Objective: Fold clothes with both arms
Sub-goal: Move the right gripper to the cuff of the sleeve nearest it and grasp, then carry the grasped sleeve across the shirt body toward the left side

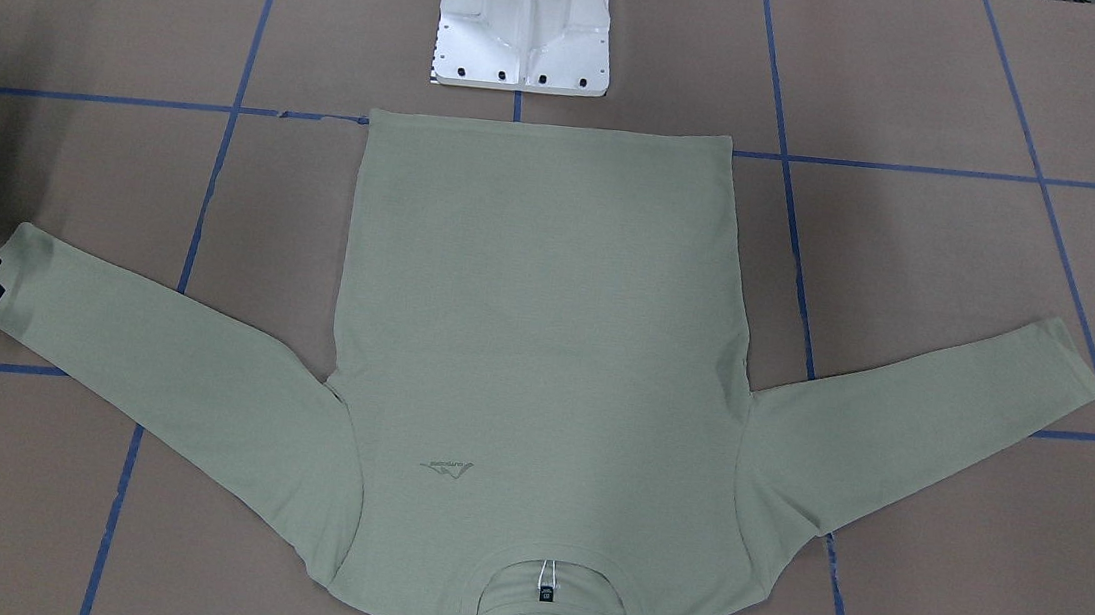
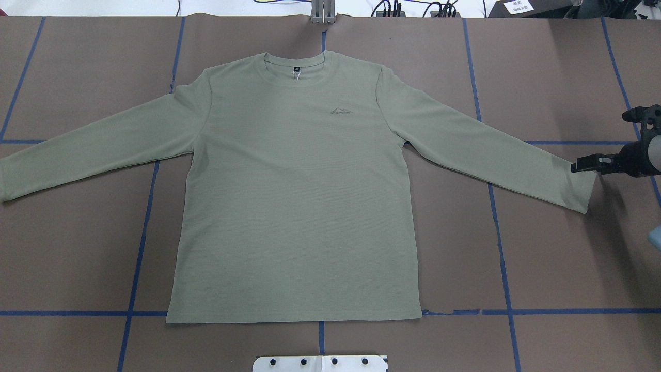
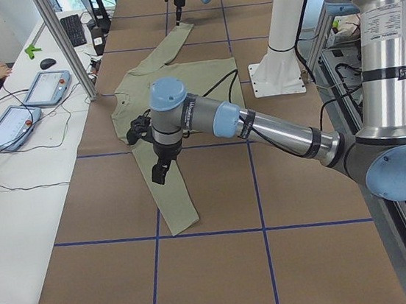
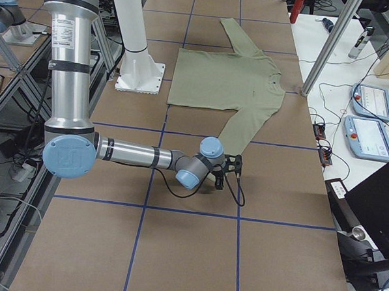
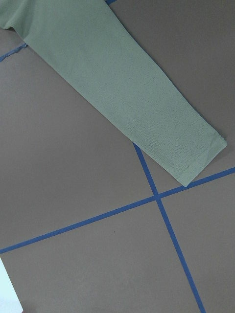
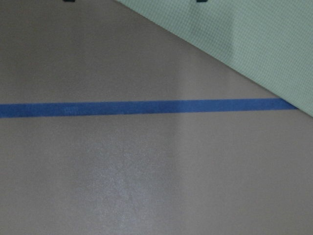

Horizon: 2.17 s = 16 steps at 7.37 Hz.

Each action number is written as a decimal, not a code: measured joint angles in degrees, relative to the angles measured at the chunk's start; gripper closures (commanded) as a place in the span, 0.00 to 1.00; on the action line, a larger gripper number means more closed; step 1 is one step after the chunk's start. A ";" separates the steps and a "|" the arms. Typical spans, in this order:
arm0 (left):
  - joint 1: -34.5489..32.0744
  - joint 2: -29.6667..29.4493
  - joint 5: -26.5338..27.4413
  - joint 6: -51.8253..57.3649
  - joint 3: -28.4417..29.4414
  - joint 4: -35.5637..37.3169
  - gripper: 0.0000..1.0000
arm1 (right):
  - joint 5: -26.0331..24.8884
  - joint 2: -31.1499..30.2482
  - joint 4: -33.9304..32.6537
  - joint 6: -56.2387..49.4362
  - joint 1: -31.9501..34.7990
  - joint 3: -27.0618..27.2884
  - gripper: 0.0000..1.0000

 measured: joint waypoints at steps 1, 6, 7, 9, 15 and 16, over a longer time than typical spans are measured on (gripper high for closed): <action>0.00 0.00 0.01 0.01 0.01 0.00 0.00 | -0.02 0.00 0.00 0.02 -0.01 -0.13 0.32; 0.00 0.00 -0.04 0.01 0.08 0.00 0.00 | 0.23 -0.01 -0.05 0.50 -0.10 -0.18 1.00; 0.00 0.00 -0.05 0.01 0.10 0.00 0.00 | 0.33 -0.01 -0.07 0.52 -0.11 0.04 1.00; 0.00 0.00 -0.05 0.01 0.10 0.00 0.00 | 0.53 0.00 -0.65 0.55 0.01 1.49 1.00; 0.00 0.00 -0.05 0.01 0.19 0.00 0.00 | -4.34 13.46 -58.24 1.67 -0.83 33.63 1.00; 0.00 0.00 -0.05 -0.01 0.22 0.00 0.00 | -6.90 21.82 -70.05 3.71 -2.56 34.99 1.00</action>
